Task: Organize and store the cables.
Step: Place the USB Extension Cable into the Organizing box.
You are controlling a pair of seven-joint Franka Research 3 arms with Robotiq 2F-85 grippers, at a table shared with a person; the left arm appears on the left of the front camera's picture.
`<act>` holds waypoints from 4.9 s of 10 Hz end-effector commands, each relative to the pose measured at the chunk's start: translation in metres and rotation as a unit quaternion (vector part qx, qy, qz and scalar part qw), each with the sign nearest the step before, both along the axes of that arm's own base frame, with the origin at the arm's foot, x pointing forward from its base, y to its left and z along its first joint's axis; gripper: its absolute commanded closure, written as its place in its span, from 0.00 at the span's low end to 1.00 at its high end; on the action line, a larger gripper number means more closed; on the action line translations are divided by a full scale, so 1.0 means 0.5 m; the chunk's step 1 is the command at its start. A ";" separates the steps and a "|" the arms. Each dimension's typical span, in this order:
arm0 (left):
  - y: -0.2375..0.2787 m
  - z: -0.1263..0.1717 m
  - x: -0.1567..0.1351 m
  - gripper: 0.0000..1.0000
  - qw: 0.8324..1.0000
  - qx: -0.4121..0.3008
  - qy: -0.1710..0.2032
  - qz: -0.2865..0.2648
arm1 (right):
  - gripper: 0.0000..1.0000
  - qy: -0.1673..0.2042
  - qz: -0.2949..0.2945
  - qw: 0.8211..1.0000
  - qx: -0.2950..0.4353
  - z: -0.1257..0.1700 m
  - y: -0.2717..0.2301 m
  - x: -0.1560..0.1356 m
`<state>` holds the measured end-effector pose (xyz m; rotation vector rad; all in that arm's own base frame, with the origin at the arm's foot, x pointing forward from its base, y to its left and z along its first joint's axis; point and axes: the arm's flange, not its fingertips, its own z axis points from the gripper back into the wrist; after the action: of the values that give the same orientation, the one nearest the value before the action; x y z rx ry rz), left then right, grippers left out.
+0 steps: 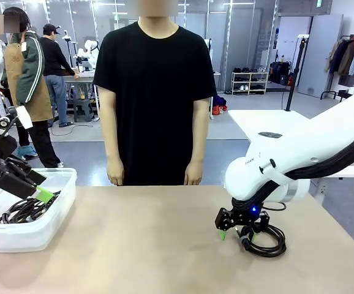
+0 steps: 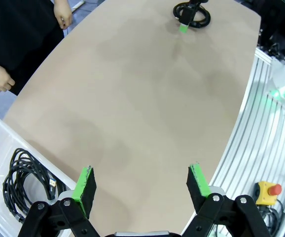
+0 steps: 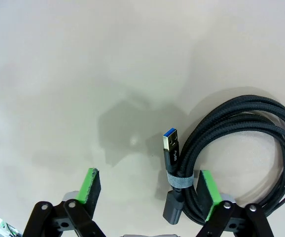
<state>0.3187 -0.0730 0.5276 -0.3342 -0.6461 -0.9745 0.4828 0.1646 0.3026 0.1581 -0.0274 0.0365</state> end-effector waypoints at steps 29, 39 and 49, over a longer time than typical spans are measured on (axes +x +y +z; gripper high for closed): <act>-0.004 0.001 -0.004 0.06 1.000 0.002 0.003 0.007 | 0.00 -0.035 0.274 0.961 0.022 0.105 0.377 -0.097; -0.401 -0.037 0.079 0.06 0.966 0.041 0.202 0.157 | 0.00 -0.221 0.314 0.921 0.062 0.208 -0.159 -0.216; -0.620 -0.261 0.194 0.06 0.856 0.108 0.234 0.449 | 0.00 -0.345 0.437 0.826 0.088 0.136 -0.434 -0.361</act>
<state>0.4030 -0.3667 0.4015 -0.0581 -0.1825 -0.1130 0.3844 -0.0670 0.4202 0.3053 -0.6274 0.9790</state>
